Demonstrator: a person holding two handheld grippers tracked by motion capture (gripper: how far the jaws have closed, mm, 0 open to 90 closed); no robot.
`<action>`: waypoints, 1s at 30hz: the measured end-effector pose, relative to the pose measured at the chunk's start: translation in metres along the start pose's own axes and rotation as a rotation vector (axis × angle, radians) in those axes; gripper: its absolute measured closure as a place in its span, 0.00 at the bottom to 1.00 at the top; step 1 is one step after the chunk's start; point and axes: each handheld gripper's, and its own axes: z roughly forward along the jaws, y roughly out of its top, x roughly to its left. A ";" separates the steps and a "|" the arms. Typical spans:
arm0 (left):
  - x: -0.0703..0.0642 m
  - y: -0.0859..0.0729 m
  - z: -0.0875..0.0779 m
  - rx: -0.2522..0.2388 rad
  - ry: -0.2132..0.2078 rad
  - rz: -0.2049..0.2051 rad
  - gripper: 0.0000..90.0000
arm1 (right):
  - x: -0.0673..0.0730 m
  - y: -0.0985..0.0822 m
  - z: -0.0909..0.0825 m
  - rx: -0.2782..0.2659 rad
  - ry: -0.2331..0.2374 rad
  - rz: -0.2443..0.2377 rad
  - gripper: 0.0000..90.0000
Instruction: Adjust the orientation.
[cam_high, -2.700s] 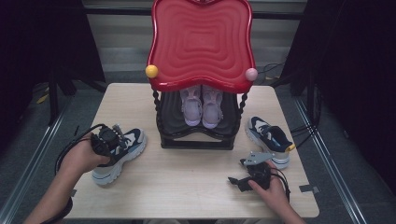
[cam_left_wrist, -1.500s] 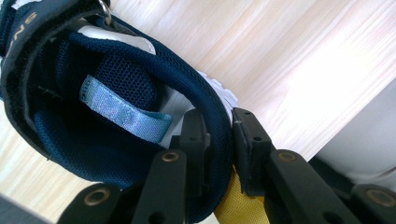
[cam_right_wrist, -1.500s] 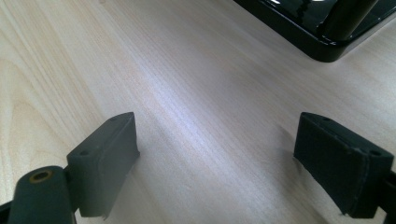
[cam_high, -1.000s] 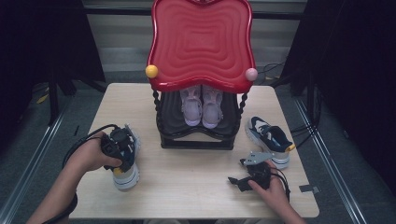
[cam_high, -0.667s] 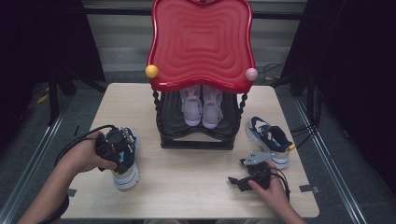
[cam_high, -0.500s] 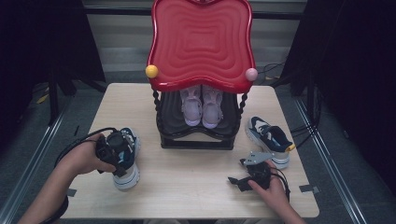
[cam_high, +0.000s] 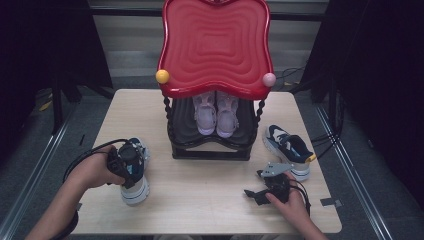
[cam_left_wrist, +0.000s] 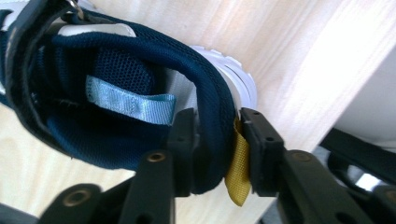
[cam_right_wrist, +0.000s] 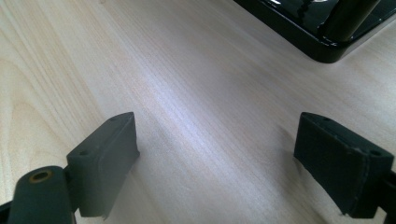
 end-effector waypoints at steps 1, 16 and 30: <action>0.000 0.001 0.000 0.000 -0.003 -0.003 0.77 | 0.000 0.000 0.000 0.000 0.000 0.000 0.14; -0.004 0.017 -0.002 -0.045 -0.020 -0.072 0.51 | 0.000 0.000 0.000 -0.002 0.000 -0.003 0.14; -0.008 0.009 0.008 -0.028 0.018 0.019 0.34 | 0.000 0.000 0.000 0.000 0.001 0.000 0.14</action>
